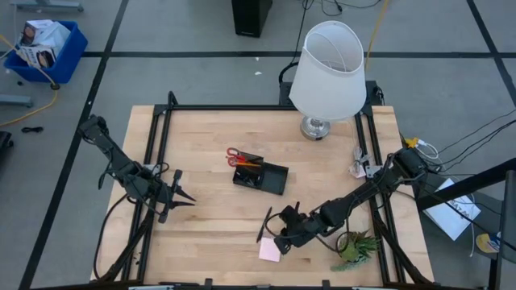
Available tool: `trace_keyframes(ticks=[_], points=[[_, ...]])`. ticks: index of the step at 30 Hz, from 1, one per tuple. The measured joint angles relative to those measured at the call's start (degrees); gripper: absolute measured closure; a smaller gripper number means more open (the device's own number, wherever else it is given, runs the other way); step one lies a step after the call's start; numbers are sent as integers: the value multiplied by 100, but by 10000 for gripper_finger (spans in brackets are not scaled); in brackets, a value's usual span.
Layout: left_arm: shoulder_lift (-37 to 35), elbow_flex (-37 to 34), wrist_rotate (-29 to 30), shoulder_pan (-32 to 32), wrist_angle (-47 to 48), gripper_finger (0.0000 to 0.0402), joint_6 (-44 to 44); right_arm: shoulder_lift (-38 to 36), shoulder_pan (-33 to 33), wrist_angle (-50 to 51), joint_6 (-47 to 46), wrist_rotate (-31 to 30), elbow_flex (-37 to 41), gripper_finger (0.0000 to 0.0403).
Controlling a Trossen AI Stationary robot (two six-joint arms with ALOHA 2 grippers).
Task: Pick and place office supplies into organizer
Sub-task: Put the yellow eraser into the black desk organizer
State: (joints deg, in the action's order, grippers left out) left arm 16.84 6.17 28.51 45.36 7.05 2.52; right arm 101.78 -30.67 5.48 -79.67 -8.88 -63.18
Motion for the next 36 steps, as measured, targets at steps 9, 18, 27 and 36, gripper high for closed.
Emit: trace_keyframes(ticks=[9,18,27,36], points=[[0,0,0,1,0,339,0,-2,-1,3377,-381,-449,-1125,328],[2,0,1,-1,0,339,0,338,285,3214,-322,-295,-1196,197],[1,0,0,-1,-3,339,0,372,404,4010,-606,-124,-1193,189],[0,0,0,0,0,339,0,714,437,3746,-361,8,-1193,202]])
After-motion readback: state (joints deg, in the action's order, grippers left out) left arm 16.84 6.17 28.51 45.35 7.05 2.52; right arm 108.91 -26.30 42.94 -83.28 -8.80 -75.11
